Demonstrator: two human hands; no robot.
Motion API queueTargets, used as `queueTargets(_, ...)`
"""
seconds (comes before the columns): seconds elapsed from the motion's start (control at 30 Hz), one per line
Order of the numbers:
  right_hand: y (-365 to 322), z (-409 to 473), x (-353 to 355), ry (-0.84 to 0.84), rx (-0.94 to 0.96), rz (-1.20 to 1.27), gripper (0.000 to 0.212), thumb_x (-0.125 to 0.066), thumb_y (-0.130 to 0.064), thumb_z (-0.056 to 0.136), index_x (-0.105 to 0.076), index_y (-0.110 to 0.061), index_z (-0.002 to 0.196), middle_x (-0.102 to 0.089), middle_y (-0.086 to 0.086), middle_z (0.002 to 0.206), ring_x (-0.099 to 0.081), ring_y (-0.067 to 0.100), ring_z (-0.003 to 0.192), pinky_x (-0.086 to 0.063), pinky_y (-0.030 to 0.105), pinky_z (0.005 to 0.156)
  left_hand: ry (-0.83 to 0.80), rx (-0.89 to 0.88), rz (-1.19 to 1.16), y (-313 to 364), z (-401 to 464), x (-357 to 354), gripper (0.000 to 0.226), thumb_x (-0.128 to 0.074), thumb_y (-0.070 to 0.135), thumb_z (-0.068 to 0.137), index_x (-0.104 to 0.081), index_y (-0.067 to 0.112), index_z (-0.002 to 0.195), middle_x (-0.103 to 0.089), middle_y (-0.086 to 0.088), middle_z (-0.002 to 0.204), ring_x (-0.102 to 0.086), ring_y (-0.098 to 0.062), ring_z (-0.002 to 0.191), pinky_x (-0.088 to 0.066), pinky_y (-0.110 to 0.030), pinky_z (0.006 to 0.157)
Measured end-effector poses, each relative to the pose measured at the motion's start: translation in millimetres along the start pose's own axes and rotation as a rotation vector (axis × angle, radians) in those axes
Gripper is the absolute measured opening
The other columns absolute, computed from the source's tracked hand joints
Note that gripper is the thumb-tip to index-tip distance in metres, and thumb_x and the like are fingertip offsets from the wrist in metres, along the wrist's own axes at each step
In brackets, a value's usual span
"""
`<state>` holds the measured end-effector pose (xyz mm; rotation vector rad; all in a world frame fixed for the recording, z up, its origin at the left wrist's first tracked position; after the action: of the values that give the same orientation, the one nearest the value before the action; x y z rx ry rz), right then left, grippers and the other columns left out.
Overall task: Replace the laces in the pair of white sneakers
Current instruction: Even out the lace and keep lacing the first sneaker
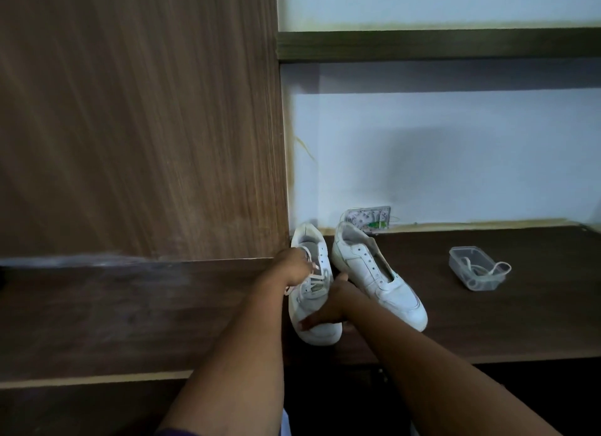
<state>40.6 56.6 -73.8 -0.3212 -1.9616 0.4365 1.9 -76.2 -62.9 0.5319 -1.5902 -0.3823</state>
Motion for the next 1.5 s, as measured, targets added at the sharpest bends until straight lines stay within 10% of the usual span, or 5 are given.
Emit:
queueTargets(0.47, -12.5, 11.1, 0.0, -0.243, -0.078, -0.072, 0.108, -0.072, -0.057, 0.074, -0.015, -0.004, 0.149, -0.033, 0.014, 0.149, -0.045, 0.029, 0.131, -0.043, 0.038, 0.106, 0.388, -0.158, -2.004, 1.8, -30.1, 93.2, 0.03, -0.045, 0.003, 0.097, -0.043, 0.017, 0.071, -0.063, -0.002, 0.062, -0.043, -0.005, 0.04, -0.032, -0.015, 0.04)
queueTargets(0.97, 22.6, 19.6, 32.3, -0.501, -0.297, -0.108, 0.085, -0.083, -0.038, 0.069, -0.043, 0.001, 0.133, -0.06, 0.016, 0.126, -0.066, 0.026, 0.098, -0.047, 0.041, 0.101, -0.095, 0.134, 0.104, -10.1, -16.1, 33.0, 0.016, -0.053, 0.02, 0.091, -0.063, 0.008, 0.089, -0.058, -0.008, 0.076, -0.054, -0.019, 0.064, -0.037, -0.026, 0.055)
queueTargets(1.13, 3.6, 24.2, 44.8, 0.212, 0.374, -0.102, 0.031, -0.066, -0.021, 0.078, -0.056, -0.013, 0.106, -0.061, 0.004, 0.105, -0.058, 0.019, 0.098, -0.045, 0.027, 0.075, -0.036, -0.065, -0.334, 7.7, -19.8, 27.9, 0.019, -0.056, 0.025, 0.096, -0.057, 0.02, 0.078, -0.056, 0.002, 0.079, -0.05, -0.012, 0.075, -0.038, -0.027, 0.071)
queueTargets(1.23, -10.6, 22.8, 38.6, 0.141, 0.579, 0.515, 0.044, -0.063, -0.015, 0.078, -0.05, -0.02, 0.119, -0.063, 0.006, 0.106, -0.063, 0.019, 0.096, -0.053, 0.029, 0.073, 0.037, -0.154, -0.522, 24.1, -22.5, 29.2, 0.024, -0.056, 0.027, 0.097, -0.054, 0.02, 0.074, -0.056, -0.003, 0.078, -0.048, -0.013, 0.069, -0.038, -0.027, 0.067)
queueTargets(1.5, 17.2, 26.6, 76.3, 0.392, 0.283, 1.273, 0.027, -0.042, -0.004, 0.098, -0.059, -0.009, 0.077, -0.04, 0.007, 0.061, -0.04, 0.016, 0.054, -0.04, 0.025, 0.051, 0.115, -0.116, -0.807, 10.9, -23.6, 43.7, 0.033, -0.047, 0.026, 0.102, -0.056, 0.017, 0.072, -0.057, 0.001, 0.071, -0.051, -0.01, 0.063, -0.04, -0.021, 0.061)
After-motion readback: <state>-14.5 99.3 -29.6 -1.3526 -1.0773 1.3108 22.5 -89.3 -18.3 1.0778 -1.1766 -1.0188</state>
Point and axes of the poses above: each hand's wrist, its own z-axis towards the middle knuckle, its own x-axis out of the back of the hand, y = z × x, the point moved 1 cm from there along z, towards the middle knuckle
